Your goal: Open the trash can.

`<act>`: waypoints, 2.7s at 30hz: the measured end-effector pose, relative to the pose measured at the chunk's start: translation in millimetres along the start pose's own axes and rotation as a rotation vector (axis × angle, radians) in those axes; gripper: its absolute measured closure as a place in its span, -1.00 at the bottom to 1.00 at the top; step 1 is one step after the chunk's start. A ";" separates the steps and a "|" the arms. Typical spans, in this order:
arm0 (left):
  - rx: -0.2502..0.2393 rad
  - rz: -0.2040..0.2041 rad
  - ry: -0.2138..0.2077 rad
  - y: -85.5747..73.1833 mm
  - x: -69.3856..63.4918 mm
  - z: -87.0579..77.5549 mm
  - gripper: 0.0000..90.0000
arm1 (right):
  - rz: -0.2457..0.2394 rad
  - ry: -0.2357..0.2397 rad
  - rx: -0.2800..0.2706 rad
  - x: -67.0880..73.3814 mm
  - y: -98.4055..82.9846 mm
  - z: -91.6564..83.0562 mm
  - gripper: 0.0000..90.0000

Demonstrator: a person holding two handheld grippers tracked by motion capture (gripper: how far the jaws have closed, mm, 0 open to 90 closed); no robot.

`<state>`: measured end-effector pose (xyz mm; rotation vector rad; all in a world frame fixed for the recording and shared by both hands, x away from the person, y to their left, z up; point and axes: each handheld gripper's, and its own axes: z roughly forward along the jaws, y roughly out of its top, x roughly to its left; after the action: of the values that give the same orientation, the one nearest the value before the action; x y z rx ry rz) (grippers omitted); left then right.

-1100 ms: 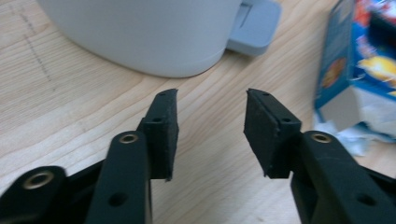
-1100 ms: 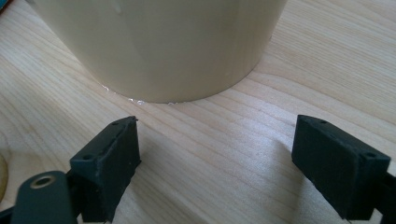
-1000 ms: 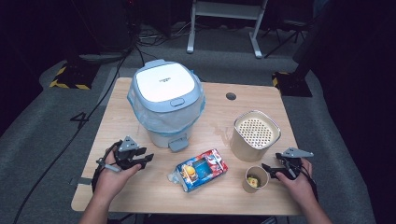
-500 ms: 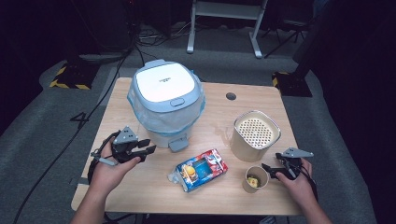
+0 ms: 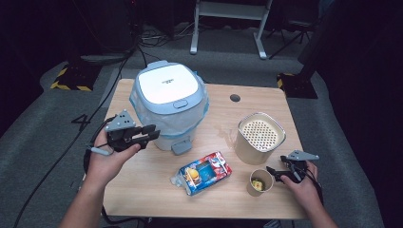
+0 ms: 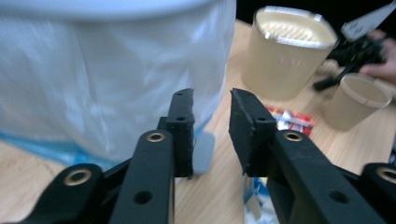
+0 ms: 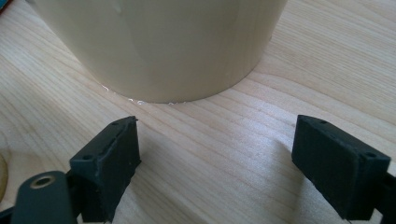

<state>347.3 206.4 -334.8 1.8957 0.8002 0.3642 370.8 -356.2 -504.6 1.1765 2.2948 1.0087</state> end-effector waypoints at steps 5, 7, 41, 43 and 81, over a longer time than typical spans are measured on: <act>-0.042 0.008 -0.010 20.0 -0.2 -2.2 0.69 | 0.000 0.000 0.000 0.0 0.0 0.0 -0.67; -0.049 0.020 -0.015 28.8 -1.4 -3.0 0.76 | -0.001 0.000 0.000 0.0 0.0 0.0 -0.67; 0.012 0.087 0.018 84.2 -3.7 51.7 1.00 | 0.000 0.000 0.000 -0.1 0.0 0.0 -0.67; 0.020 0.086 0.012 85.7 -4.6 53.5 1.00 | 0.000 0.000 0.000 -0.1 0.0 0.0 -0.67; -0.042 0.108 -0.112 87.8 -27.2 61.9 0.31 | -0.004 0.004 -0.001 -0.5 1.0 1.2 -0.67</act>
<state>394.9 121.3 -282.2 1.9069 0.6137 0.3357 372.3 -355.7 -504.6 1.1704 2.2986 1.0109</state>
